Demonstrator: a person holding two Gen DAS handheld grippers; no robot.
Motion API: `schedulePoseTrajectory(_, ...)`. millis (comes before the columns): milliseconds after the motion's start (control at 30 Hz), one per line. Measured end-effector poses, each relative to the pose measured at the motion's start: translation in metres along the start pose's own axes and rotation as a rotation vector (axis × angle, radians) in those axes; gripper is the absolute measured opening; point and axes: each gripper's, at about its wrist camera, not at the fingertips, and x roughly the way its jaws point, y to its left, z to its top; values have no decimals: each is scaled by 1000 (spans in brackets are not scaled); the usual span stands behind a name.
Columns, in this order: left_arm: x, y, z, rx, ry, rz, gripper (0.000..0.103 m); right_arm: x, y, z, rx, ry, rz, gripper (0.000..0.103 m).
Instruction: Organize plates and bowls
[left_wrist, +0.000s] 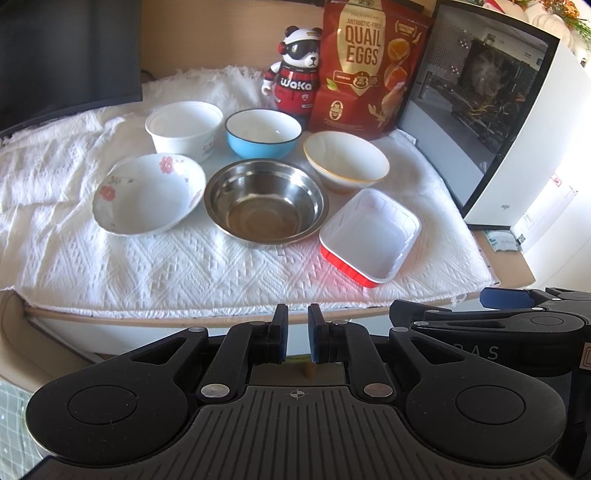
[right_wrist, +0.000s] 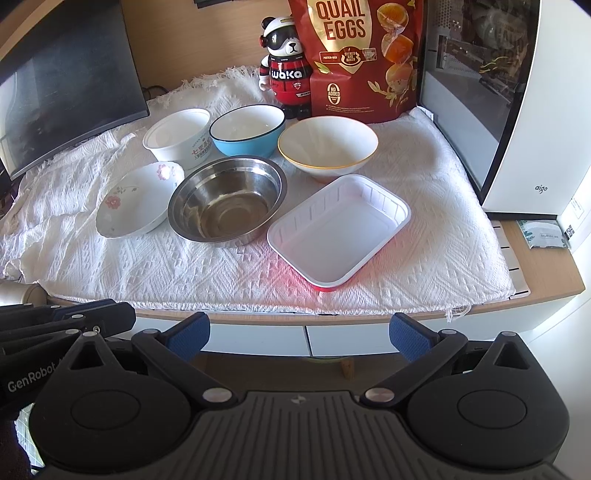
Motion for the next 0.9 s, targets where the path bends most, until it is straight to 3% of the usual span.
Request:
schedulePoseTrajectory(500,2,3,6,-31,4,-1,13,2,-2,3,-1,-4,18,103)
schedulePoseTrajectory(633,6,18,15,-90,-12,-43,13,6,-4,9,6,-29,36,103)
schedulePoseTrajectory(767,15,46,26,-142,-91,-75,13,16,-3,23,14,-99,58,103)
schedulePoseTrajectory(900,44,68,42,-105,-91,-132,13,44,-1,38,62,-116,26,103)
